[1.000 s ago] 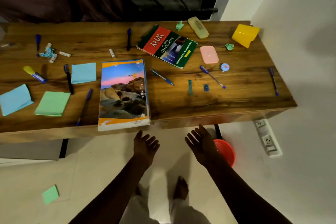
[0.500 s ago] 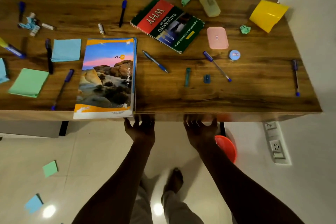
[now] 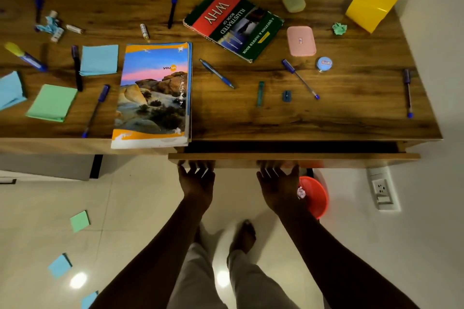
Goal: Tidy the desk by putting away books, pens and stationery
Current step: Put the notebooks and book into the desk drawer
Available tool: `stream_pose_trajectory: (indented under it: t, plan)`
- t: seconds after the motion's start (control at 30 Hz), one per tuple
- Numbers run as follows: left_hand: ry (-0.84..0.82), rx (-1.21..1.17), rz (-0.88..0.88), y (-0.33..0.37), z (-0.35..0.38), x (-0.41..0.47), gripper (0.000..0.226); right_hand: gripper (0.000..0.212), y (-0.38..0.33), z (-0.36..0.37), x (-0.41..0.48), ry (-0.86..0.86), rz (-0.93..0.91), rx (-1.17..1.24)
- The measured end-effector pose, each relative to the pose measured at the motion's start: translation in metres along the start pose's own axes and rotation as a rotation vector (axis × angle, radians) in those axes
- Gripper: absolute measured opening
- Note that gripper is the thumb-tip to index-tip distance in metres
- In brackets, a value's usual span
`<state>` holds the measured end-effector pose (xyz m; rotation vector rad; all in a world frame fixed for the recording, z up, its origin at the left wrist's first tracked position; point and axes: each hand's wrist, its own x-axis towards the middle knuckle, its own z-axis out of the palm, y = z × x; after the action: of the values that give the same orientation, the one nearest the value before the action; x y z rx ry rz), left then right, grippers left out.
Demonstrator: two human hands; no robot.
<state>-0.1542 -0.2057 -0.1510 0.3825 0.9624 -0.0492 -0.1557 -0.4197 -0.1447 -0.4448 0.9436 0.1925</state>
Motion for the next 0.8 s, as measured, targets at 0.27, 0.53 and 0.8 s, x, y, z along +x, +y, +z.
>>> stream_pose_trajectory:
  t: [0.27,0.53,0.8]
  plan:
    - [-0.223,1.306,0.588,0.011,-0.016,-0.1,0.016,0.024,0.008,0.0,-0.076,-0.144,-0.636,-1.197]
    - [-0.437,2.069,1.275,0.033,0.014,-0.098,0.038,0.026,-0.038,0.028,-0.087,-0.186,-1.348,-1.975]
    - [-0.405,2.147,1.311,0.04,0.025,-0.098,0.026,0.034,-0.038,0.031,-0.089,-0.16,-1.22,-2.197]
